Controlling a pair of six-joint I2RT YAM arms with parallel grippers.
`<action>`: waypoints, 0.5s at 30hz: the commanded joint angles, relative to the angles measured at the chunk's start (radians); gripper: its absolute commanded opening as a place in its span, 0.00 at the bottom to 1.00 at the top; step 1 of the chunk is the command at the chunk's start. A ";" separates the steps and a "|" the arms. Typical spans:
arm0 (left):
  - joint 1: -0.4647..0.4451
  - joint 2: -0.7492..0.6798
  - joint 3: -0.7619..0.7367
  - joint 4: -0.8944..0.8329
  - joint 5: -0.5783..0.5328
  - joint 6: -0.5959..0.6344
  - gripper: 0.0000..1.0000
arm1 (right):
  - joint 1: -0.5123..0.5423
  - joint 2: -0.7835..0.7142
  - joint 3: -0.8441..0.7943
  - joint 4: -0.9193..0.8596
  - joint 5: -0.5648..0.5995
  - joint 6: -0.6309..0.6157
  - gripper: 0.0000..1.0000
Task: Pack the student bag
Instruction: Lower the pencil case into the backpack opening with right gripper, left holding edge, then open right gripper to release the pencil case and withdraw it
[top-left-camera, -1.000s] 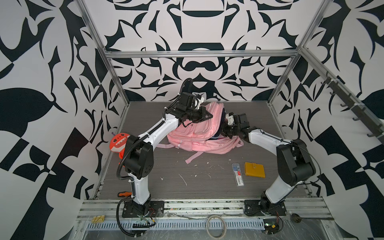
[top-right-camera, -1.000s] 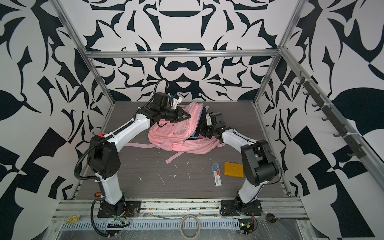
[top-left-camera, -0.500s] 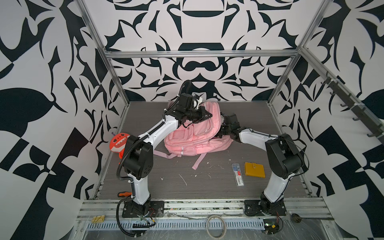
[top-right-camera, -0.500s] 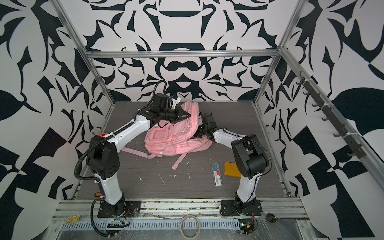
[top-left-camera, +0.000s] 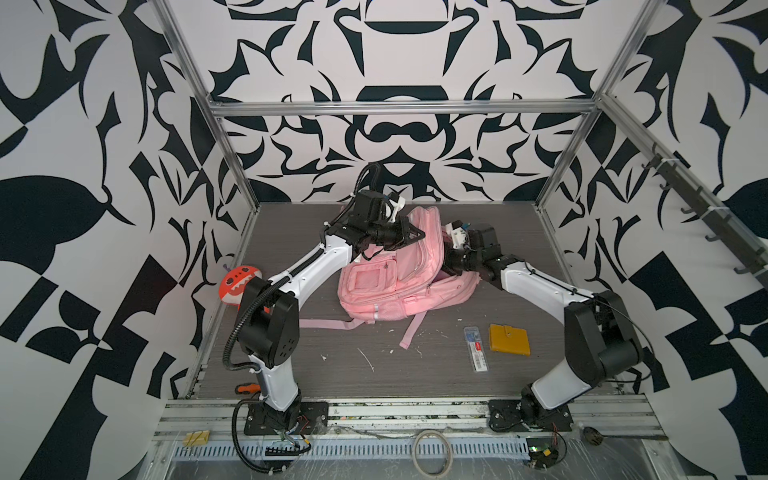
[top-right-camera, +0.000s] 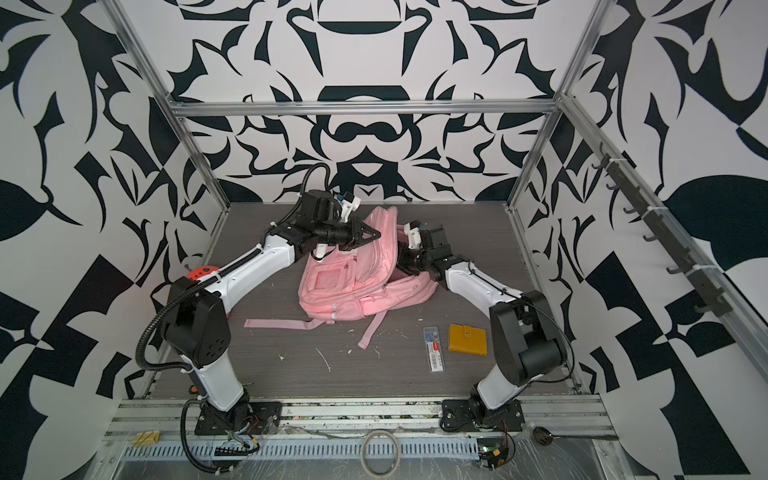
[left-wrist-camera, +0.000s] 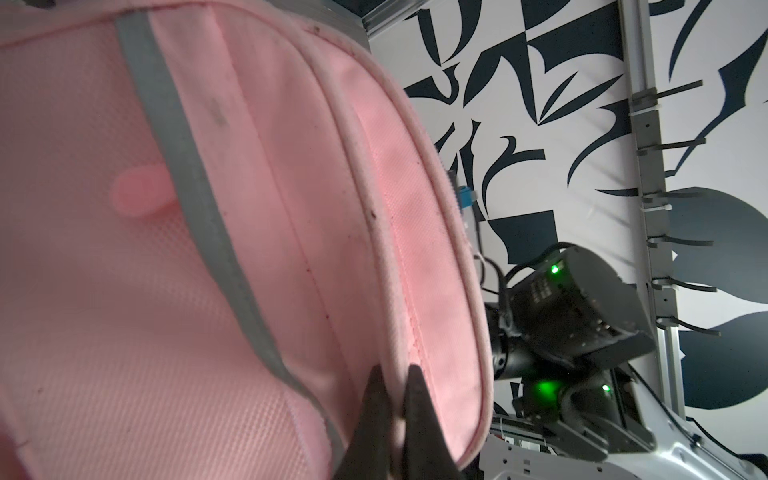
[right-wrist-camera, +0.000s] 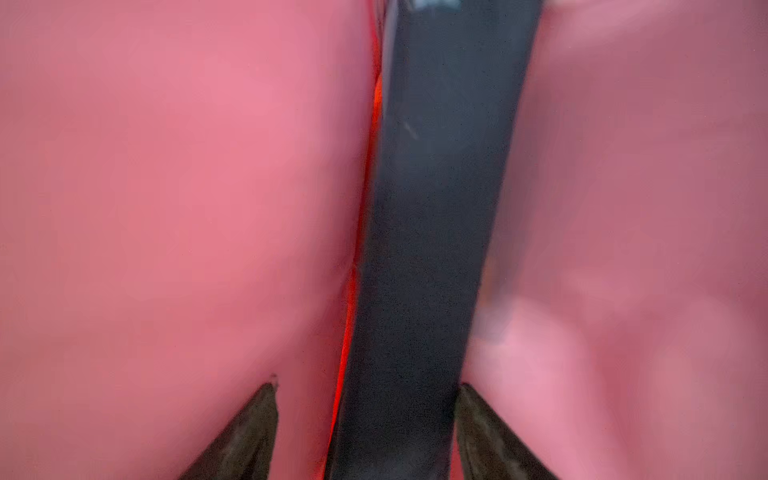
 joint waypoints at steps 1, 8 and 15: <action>0.022 -0.064 -0.024 0.074 0.010 0.039 0.00 | -0.058 -0.062 0.012 -0.048 -0.011 -0.055 0.71; 0.022 -0.099 -0.085 0.054 0.034 0.083 0.00 | -0.117 -0.038 0.099 -0.068 -0.031 -0.096 0.71; 0.022 -0.088 -0.085 0.062 0.073 0.086 0.00 | -0.100 0.113 0.163 0.013 -0.034 -0.093 0.44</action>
